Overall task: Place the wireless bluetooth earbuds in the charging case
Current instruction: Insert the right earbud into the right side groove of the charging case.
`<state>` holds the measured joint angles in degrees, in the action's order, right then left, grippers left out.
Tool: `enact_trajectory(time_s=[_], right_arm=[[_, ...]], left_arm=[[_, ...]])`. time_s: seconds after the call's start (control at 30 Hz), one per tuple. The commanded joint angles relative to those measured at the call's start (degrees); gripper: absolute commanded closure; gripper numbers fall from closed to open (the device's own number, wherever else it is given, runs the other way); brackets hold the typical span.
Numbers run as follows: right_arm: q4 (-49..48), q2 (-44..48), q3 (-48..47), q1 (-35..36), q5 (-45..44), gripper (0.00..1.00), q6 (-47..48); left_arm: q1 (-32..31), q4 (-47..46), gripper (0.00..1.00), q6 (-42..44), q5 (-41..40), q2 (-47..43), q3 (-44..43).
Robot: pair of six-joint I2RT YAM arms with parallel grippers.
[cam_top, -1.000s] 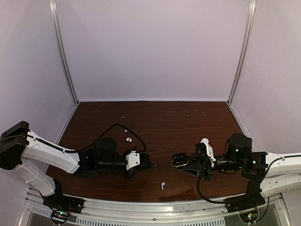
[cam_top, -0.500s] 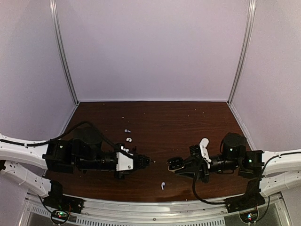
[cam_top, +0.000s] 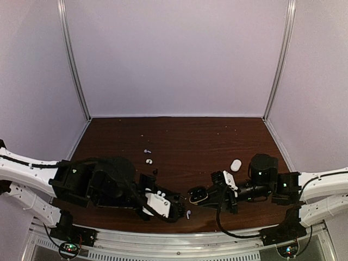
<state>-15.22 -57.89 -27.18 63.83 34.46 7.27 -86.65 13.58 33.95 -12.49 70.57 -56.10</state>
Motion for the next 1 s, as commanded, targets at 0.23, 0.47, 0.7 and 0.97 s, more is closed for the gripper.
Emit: enact_trajectory(time_s=[0.23, 0.47, 0.7, 0.97], right_arm=[[-4.10, 0.89, 0.03, 2.19, 1.39, 1.00, 4.13], [0.49, -2.64, -4.20, 3.62, 0.19, 1.00, 11.28], [4.55, -4.58, -6.97, 5.78, -2.42, 1.00, 15.77], [5.55, -6.86, -9.07, 5.89, -0.72, 1.00, 11.67]], left_arm=[[-3.32, 2.25, 0.88, 4.98, -4.23, 1.68, -4.30], [-5.54, 3.89, 0.88, 6.27, -5.54, 2.10, -5.75], [-7.14, 4.52, 0.88, 7.36, -7.05, 2.87, -6.25], [-7.99, 5.05, 0.88, 8.38, -9.70, 4.27, -6.91]])
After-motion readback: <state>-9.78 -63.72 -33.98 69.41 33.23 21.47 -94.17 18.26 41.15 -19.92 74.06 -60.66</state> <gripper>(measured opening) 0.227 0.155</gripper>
